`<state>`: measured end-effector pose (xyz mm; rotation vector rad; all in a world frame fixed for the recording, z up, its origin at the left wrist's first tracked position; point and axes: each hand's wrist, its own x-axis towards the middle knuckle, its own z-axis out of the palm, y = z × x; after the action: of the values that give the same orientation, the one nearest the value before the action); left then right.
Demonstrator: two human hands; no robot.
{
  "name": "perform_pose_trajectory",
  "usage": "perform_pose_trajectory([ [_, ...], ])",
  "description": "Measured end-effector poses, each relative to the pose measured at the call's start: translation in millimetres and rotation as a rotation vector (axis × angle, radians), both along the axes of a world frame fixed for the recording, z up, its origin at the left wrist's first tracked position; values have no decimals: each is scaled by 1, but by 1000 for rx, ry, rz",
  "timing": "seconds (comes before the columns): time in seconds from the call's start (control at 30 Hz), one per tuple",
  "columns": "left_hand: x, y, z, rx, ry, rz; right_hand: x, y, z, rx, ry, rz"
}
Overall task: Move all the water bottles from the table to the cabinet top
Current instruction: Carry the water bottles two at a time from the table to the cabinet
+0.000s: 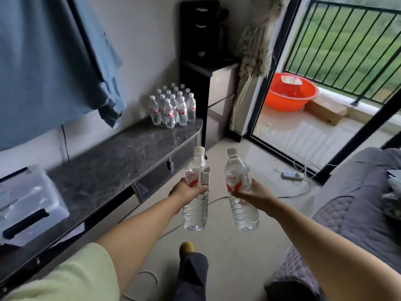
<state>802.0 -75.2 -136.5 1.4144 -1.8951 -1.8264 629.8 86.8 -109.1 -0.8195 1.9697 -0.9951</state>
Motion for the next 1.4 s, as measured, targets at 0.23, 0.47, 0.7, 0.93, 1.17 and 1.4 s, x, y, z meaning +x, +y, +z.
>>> perform_pose_trajectory([
  [0.23,-96,-131,11,-16,-1,-41,-95,-130,-2,6,1,-14],
  [0.47,-148,-241,29,-17,-40,15,-158,-238,4,-33,-57,-26],
  [0.7,-204,-330,12,18,-72,78,-227,-349,-3,-25,-79,88],
  [0.93,-271,-409,-13,100,-143,206,-313,-471,-29,71,-47,259],
  [1.17,-297,-457,-44,146,-172,427,-341,-560,-61,207,18,360],
  [1.4,-283,-508,-103,129,-158,550,-310,-622,-117,182,-19,194],
])
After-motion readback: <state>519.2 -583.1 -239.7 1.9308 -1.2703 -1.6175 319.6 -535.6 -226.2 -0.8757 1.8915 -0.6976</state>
